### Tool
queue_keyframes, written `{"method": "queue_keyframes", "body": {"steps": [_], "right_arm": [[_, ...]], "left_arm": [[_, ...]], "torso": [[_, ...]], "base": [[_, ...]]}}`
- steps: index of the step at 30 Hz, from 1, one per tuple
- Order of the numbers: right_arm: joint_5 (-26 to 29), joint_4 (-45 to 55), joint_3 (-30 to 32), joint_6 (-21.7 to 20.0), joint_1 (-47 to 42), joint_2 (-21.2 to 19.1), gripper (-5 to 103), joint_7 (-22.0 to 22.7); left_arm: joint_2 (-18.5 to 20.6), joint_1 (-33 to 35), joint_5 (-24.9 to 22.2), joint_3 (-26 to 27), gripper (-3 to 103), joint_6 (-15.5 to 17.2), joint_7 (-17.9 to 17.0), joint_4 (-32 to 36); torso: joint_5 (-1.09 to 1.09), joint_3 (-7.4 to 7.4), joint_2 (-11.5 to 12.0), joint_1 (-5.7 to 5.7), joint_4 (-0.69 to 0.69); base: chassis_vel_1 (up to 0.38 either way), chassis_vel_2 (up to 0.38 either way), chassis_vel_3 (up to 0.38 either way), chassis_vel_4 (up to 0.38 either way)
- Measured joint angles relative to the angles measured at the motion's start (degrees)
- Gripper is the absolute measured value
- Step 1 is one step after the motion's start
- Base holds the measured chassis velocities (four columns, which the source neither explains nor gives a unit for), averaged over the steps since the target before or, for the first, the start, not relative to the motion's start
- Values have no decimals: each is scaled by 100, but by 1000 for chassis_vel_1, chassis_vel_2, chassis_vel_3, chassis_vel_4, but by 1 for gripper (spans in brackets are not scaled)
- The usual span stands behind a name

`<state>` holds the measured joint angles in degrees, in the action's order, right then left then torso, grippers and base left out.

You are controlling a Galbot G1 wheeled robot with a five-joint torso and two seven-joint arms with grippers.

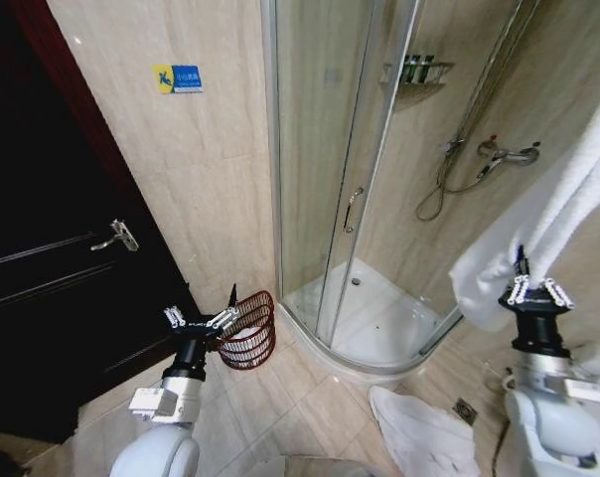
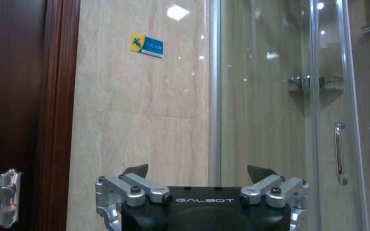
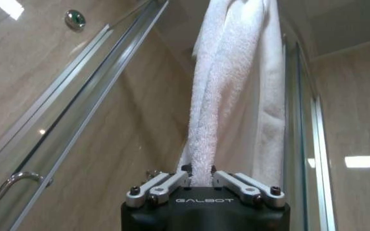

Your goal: Discard the used towel into the hamper.

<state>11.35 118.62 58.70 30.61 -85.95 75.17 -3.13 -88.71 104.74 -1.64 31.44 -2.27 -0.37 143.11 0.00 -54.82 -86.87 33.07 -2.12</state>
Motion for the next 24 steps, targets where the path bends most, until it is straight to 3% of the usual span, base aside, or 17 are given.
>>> {"method": "queue_keyframes", "body": {"steps": [11, 24], "right_arm": [[-54, -307, -27, 419, -262, 502, 3, -1], [-338, -391, -167, 705, -408, 747, 3, -46]], "left_arm": [[0, 0, 0, 0, 100, 0, 0, 0], [0, 0, 0, 0, 100, 0, 0, 0]], "torso": [[1, 0, 0, 0, 0], [0, 0, 0, 0, 0]], "base": [[0, 0, 0, 0], [0, 0, 0, 0]]}}
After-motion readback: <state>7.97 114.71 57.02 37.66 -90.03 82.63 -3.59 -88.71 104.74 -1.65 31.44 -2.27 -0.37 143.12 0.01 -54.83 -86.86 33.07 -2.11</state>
